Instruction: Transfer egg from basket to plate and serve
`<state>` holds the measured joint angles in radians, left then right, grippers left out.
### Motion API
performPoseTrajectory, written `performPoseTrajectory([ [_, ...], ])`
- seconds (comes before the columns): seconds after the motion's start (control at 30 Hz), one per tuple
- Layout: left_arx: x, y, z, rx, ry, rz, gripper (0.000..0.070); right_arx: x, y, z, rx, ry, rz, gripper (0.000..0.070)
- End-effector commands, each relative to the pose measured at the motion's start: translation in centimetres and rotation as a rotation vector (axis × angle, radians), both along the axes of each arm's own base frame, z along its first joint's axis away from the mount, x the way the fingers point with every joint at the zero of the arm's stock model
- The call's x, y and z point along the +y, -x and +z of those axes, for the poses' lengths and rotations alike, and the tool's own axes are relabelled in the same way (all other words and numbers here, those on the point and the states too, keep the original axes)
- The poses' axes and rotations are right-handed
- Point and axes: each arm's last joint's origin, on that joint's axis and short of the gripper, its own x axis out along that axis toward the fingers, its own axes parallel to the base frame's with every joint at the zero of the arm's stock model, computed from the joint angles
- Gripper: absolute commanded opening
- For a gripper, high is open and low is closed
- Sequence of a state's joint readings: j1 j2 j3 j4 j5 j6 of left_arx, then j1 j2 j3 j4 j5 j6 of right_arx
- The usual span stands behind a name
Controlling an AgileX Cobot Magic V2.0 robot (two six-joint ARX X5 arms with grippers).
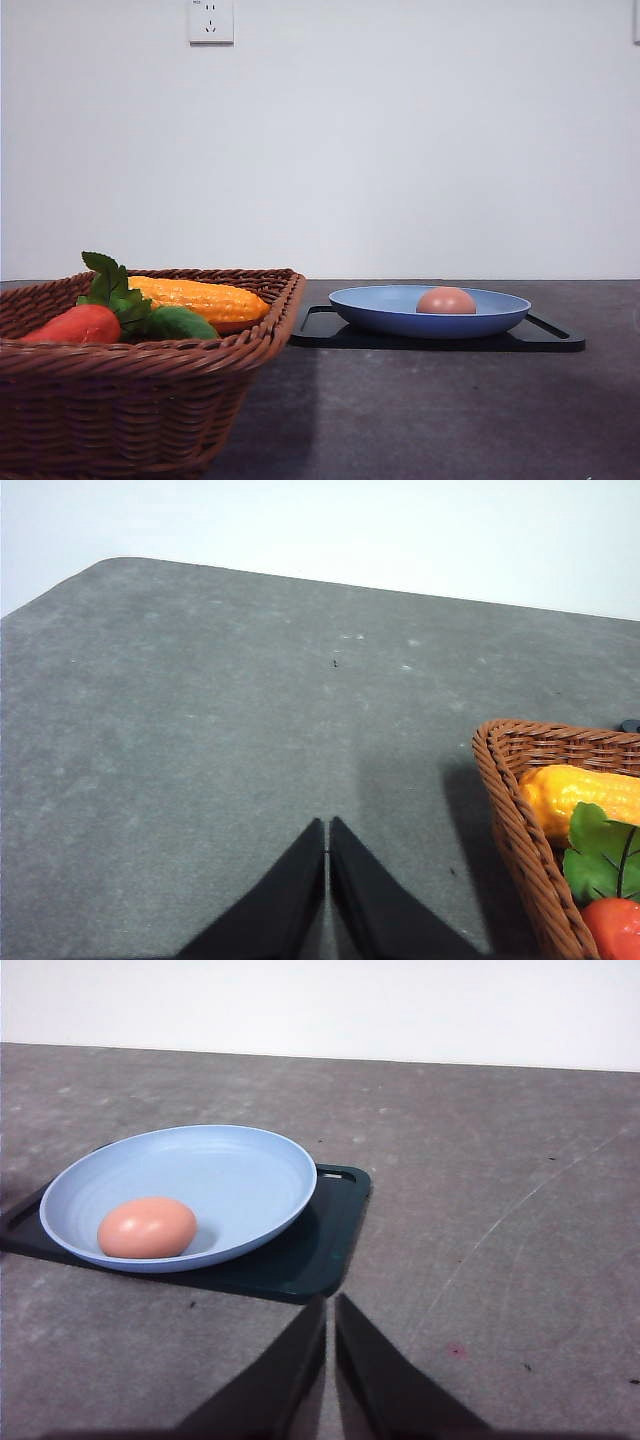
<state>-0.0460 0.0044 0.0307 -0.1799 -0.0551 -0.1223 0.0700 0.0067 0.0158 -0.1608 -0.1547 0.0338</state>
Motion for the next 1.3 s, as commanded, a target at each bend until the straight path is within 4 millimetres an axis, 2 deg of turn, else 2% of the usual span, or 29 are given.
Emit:
performPoseTrajectory([
  [0.0, 0.00, -0.11, -0.98, 0.032, 0.001, -0.001, 0.0000, -0.01, -0.02, -0.19, 0.004, -0.010, -0.004, 0.0000],
  [1.27, 0.00, -0.11, -0.98, 0.032, 0.001, -0.001, 0.0000, -0.01, -0.02, -0.19, 0.004, -0.010, -0.004, 0.0000],
])
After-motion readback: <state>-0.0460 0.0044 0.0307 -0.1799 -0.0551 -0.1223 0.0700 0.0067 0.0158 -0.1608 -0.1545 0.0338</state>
